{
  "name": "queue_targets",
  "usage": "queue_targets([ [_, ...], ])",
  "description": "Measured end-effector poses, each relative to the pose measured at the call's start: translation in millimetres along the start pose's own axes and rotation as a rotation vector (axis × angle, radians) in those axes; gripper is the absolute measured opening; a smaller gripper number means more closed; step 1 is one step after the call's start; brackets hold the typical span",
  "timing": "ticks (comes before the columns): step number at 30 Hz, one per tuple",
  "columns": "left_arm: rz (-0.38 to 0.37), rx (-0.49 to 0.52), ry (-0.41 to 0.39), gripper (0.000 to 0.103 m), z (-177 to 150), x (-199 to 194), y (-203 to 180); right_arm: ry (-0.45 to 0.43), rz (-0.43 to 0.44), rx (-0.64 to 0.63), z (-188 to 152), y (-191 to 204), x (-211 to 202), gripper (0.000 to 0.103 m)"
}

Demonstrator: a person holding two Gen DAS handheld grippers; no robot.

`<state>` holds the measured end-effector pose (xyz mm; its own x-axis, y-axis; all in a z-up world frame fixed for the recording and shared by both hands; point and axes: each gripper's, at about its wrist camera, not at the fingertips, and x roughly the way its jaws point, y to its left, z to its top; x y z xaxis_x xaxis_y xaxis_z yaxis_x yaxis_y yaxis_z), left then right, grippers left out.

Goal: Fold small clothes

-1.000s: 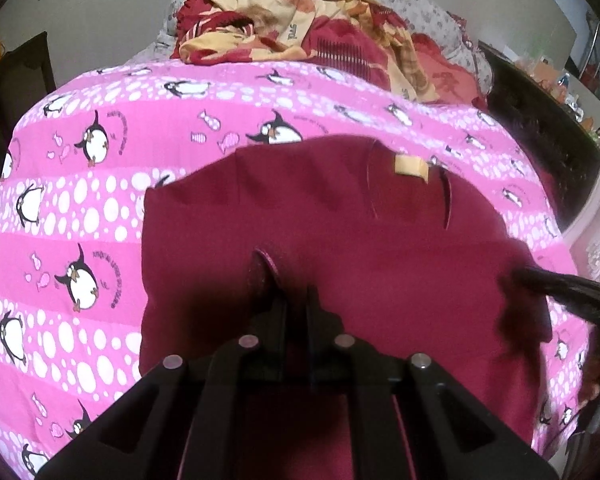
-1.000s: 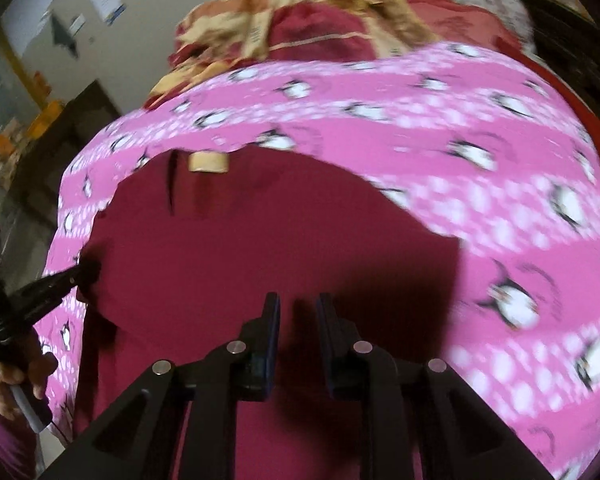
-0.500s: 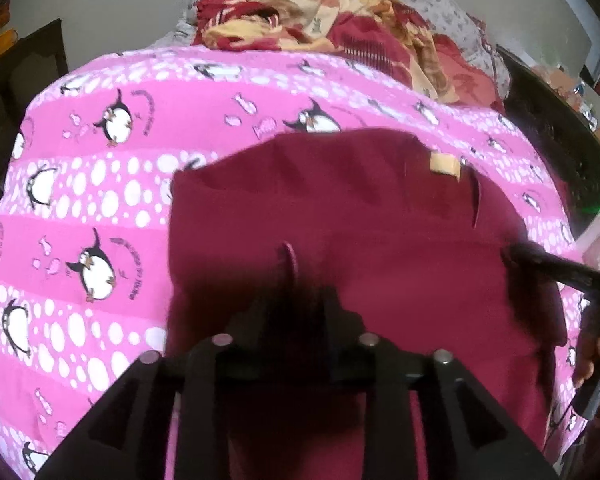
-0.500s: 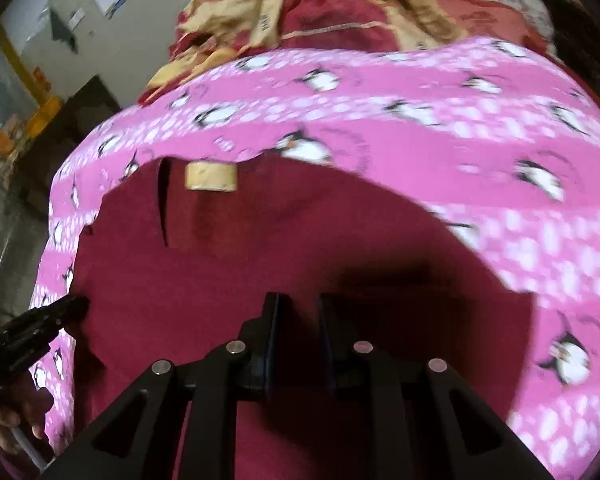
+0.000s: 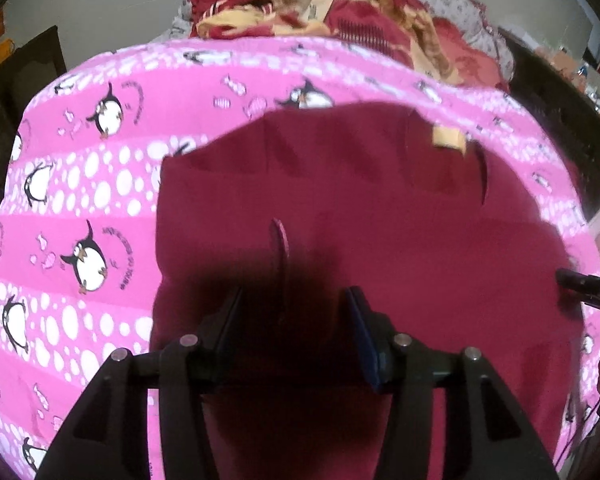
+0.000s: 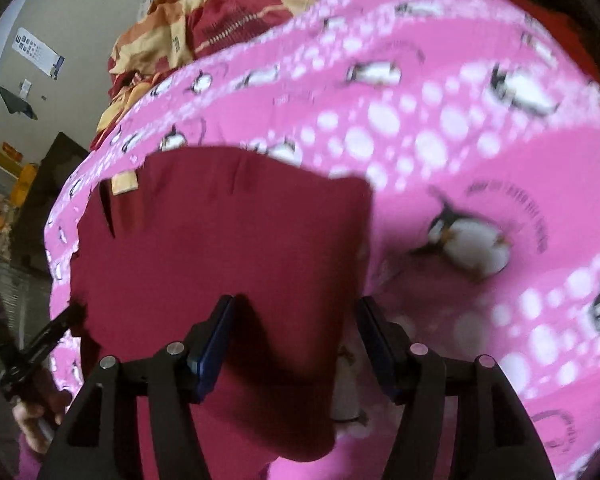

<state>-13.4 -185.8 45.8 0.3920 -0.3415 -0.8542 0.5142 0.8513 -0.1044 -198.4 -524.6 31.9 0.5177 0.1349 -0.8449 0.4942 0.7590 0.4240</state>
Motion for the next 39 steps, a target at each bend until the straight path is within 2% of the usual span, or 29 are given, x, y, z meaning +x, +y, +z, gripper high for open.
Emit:
queue_targets([
  [1, 0.0, -0.002, 0.006, 0.05, 0, 2, 0, -0.013, 0.004, -0.013, -1, 2, 2, 0.044],
  [2, -0.001, -0.004, 0.008, 0.05, 1, 3, 1, -0.026, -0.014, -0.048, 0, 6, 1, 0.03],
  [3, -0.005, -0.008, 0.01, 0.05, 1, 4, 3, -0.037, -0.036, -0.077, -1, 9, 0, 0.019],
  [4, -0.012, -0.016, 0.012, 0.05, 2, 3, 5, -0.057, -0.077, -0.137, -2, 18, -4, 0.016],
  [7, -0.019, -0.032, -0.003, 0.05, 1, -8, 14, -0.072, -0.153, -0.213, -3, 26, -5, 0.015],
  [11, -0.009, -0.054, -0.002, 0.056, -10, -24, 34, -0.045, -0.169, -0.196, -4, 21, 2, 0.016],
  [12, 0.0, -0.056, 0.0, 0.056, -14, -28, 38, -0.053, -0.165, -0.181, -4, 21, -4, 0.019],
  [13, 0.011, -0.054, 0.002, 0.056, -18, -34, 43, -0.055, -0.161, -0.169, -5, 21, -8, 0.027],
  [16, -0.007, -0.06, 0.006, 0.056, -34, -49, 55, -0.049, -0.105, -0.137, -17, 23, -30, 0.043],
  [19, -0.041, -0.078, 0.007, 0.057, -49, -63, 62, -0.02, -0.059, -0.164, -42, 31, -52, 0.051],
  [22, -0.073, -0.086, 0.017, 0.06, -66, -70, 63, 0.018, 0.007, -0.159, -66, 37, -58, 0.051],
  [24, -0.069, -0.063, 0.028, 0.06, -77, -72, 59, 0.046, 0.037, -0.149, -77, 37, -52, 0.051],
  [28, -0.073, -0.076, 0.054, 0.06, -90, -68, 58, 0.073, 0.025, -0.151, -104, 40, -30, 0.051],
  [29, -0.083, -0.084, 0.064, 0.06, -93, -67, 58, 0.043, 0.008, -0.175, -108, 44, -28, 0.049],
  [30, -0.083, -0.086, 0.066, 0.06, -95, -67, 58, 0.028, -0.017, -0.205, -108, 48, -26, 0.027],
  [31, -0.078, -0.083, 0.064, 0.06, -97, -69, 58, 0.019, -0.044, -0.239, -110, 52, -27, 0.01],
  [33, -0.067, -0.076, 0.061, 0.06, -101, -74, 59, -0.001, -0.046, -0.245, -111, 50, -39, 0.009],
  [35, -0.071, -0.071, 0.058, 0.06, -106, -82, 61, -0.022, -0.106, -0.265, -109, 41, -49, 0.007],
  [39, -0.052, -0.079, 0.058, 0.062, -116, -86, 66, -0.006, -0.126, -0.216, -108, 27, -44, 0.007],
])
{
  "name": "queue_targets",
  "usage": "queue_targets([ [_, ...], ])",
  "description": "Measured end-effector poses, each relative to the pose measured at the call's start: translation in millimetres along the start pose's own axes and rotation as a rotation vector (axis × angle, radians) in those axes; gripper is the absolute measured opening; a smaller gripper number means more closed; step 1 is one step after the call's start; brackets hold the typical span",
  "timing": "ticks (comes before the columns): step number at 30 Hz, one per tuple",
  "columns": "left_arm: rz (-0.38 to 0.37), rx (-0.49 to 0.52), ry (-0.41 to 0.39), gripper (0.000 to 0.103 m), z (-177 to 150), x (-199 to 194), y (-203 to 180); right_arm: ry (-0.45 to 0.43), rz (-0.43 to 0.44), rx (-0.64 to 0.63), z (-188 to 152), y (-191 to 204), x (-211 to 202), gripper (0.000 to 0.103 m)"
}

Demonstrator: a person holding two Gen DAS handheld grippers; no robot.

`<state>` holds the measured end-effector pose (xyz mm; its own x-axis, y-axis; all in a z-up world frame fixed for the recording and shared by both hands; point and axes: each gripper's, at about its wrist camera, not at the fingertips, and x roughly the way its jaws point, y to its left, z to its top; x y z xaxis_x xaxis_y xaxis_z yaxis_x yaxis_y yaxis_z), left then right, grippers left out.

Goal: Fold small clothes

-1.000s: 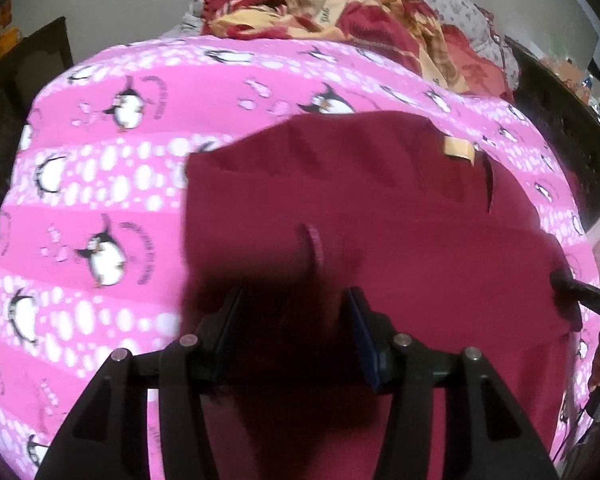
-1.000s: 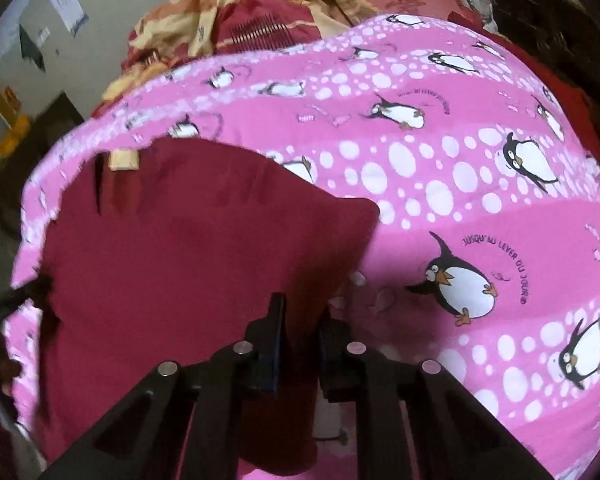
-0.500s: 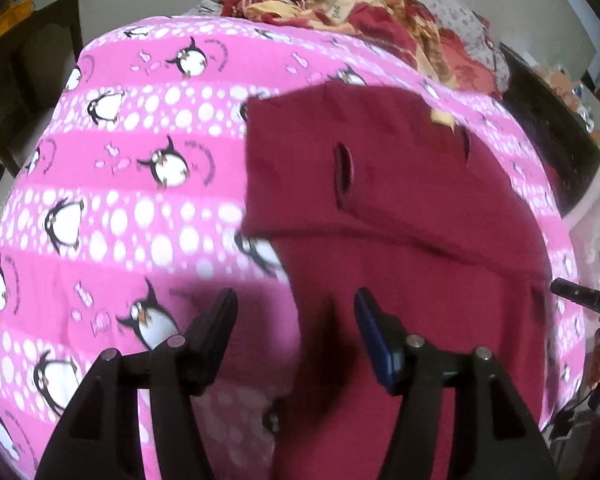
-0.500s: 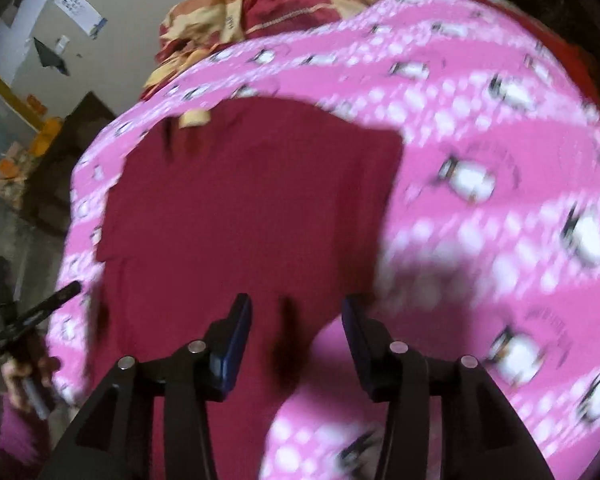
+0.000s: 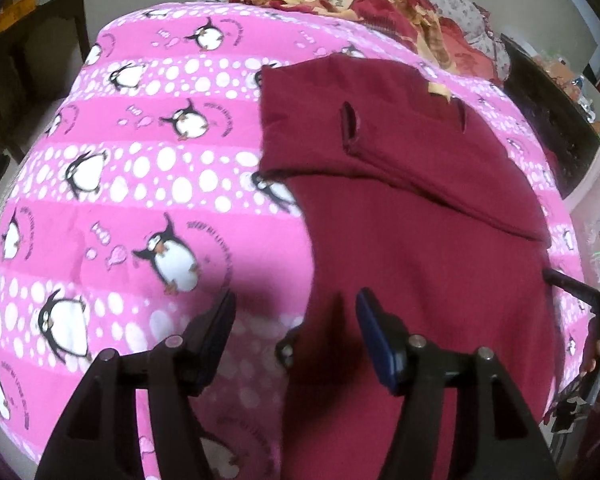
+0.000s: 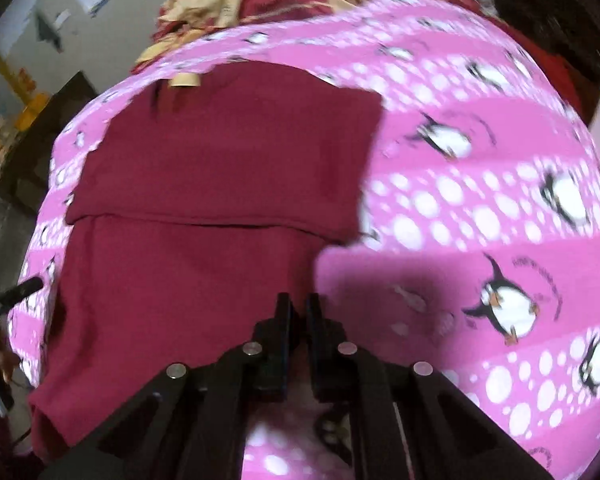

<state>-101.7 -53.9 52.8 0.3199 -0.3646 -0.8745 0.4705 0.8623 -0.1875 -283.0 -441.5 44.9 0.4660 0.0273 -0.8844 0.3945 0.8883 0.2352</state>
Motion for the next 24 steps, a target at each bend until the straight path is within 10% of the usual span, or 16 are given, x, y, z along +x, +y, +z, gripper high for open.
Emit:
queue_targets([
  [9, -0.012, -0.001, 0.031, 0.063, -25, -12, 2, 0.022, 0.07, -0.007, -12, 17, -29, 0.01],
  [14, -0.052, -0.02, 0.079, 0.063, -47, -22, 9, 0.122, 0.23, -0.021, -54, 30, -43, 0.048],
  [24, -0.056, -0.011, 0.128, 0.064, -96, -46, 16, 0.252, 0.306, -0.054, -117, 40, -50, 0.051],
])
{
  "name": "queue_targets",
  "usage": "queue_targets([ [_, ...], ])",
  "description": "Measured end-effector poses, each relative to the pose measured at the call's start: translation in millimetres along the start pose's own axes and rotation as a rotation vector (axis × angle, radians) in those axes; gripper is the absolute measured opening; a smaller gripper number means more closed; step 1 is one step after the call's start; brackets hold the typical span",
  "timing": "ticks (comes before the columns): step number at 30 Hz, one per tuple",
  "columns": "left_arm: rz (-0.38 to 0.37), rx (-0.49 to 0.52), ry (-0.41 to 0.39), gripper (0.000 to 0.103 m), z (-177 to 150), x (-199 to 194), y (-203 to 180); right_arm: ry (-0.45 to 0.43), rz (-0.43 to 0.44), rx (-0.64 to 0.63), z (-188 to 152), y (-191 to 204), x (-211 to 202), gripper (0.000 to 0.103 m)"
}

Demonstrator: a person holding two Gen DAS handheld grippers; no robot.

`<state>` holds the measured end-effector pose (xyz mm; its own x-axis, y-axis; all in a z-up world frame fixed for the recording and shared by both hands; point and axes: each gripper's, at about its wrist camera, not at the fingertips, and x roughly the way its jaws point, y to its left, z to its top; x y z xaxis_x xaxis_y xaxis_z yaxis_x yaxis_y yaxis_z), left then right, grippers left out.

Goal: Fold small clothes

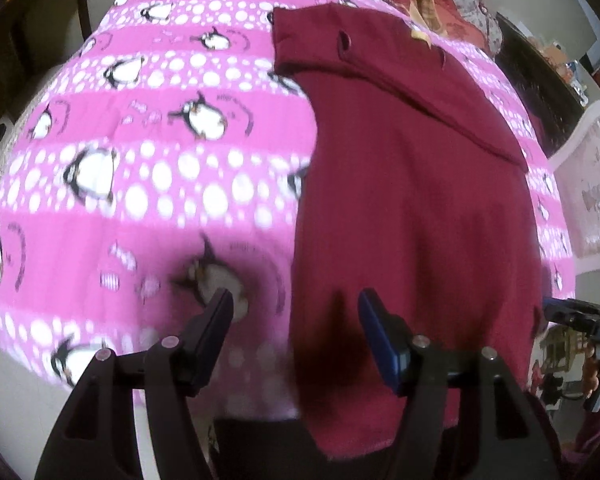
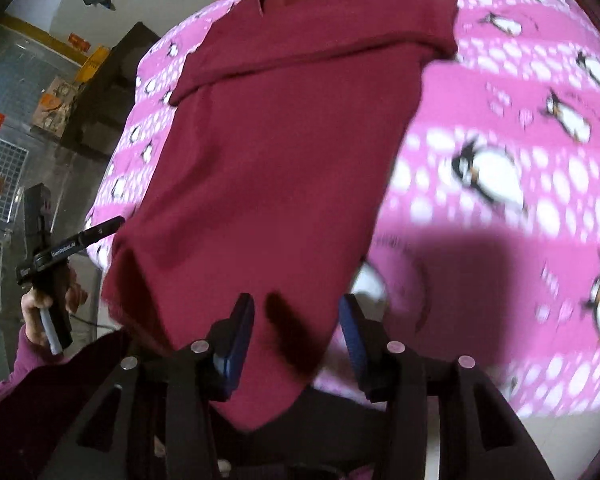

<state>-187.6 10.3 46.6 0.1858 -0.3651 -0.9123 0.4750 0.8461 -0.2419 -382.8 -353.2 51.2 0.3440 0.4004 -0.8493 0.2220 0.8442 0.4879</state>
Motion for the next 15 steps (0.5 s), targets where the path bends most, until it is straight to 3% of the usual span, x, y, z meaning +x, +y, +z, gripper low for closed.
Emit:
queue_targets([
  [7, -0.041, -0.019, 0.049, 0.064, -26, 2, 6, 0.068, 0.054, 0.036, -36, 4, 22, 0.053],
  [15, -0.091, -0.067, 0.08, 0.069, -36, 9, 10, 0.084, 0.112, 0.061, -45, 13, 41, 0.056],
])
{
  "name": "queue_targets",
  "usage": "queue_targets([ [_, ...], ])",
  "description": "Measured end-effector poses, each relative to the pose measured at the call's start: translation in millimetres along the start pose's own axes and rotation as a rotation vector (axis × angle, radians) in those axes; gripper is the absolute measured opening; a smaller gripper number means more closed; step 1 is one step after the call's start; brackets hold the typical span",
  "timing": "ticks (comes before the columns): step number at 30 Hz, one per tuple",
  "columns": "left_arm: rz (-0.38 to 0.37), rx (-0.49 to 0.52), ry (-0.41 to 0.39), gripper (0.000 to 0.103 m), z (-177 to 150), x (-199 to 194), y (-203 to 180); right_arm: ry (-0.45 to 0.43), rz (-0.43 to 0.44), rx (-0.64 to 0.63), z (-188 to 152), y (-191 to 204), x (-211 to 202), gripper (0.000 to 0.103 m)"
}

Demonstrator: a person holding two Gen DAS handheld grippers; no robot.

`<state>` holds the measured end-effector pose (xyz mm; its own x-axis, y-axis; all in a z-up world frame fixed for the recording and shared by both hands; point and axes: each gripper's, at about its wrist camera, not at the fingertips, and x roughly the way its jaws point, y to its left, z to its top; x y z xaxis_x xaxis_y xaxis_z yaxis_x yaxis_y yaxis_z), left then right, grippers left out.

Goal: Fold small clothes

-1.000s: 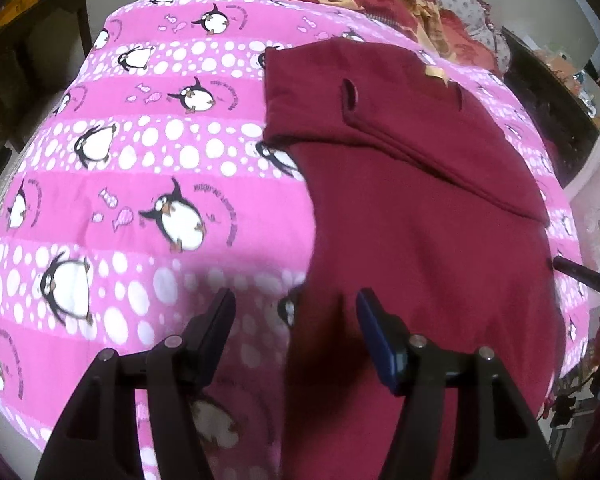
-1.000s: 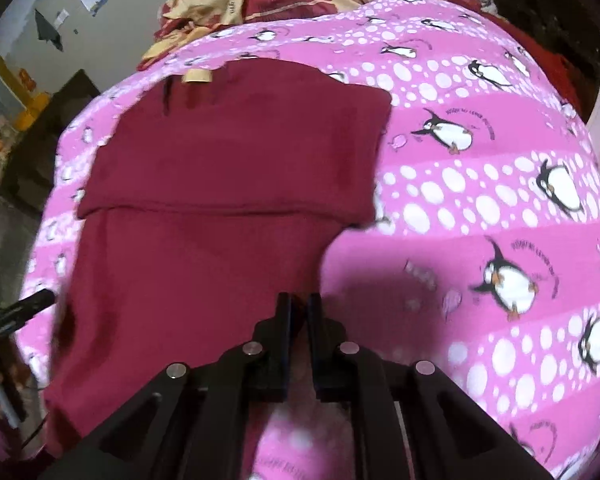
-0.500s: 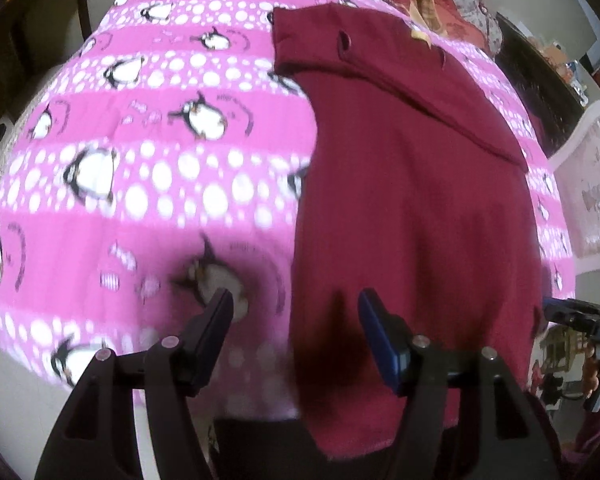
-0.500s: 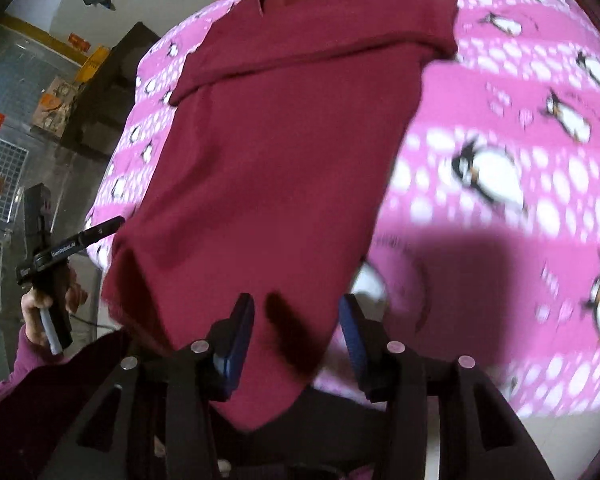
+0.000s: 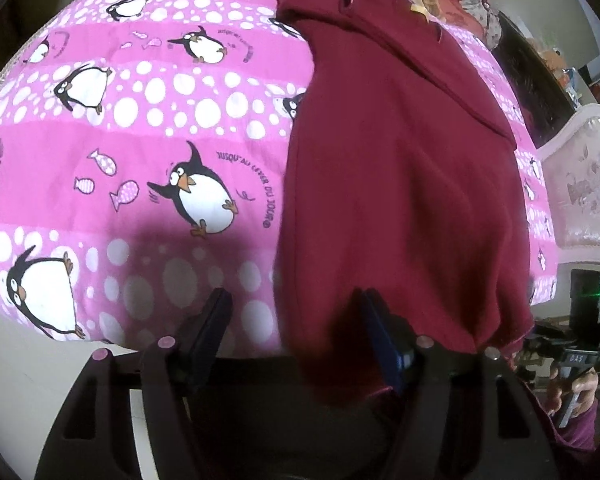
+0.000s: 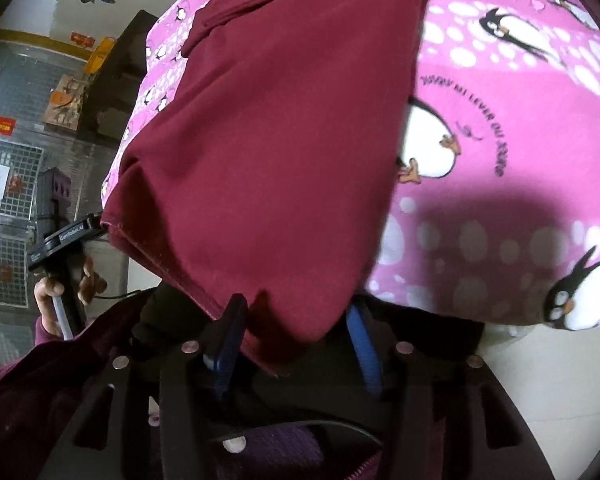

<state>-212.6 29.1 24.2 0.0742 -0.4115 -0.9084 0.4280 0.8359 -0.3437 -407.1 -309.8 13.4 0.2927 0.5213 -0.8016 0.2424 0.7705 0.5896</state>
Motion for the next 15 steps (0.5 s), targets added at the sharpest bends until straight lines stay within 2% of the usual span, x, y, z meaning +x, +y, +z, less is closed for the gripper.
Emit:
queue_targets([
  [6, -0.012, -0.012, 0.012, 0.076, 3, 4, -5, -0.003, 0.002, 0.007, 1, 2, 1, 0.057],
  [14, -0.02, 0.037, 0.038, 0.076, 3, 9, -18, -0.017, 0.015, 0.016, -3, -2, 1, 0.057],
  [15, -0.019, 0.044, 0.039, 0.072, 3, 10, -20, -0.017, 0.02, 0.024, -3, -2, 3, 0.057],
])
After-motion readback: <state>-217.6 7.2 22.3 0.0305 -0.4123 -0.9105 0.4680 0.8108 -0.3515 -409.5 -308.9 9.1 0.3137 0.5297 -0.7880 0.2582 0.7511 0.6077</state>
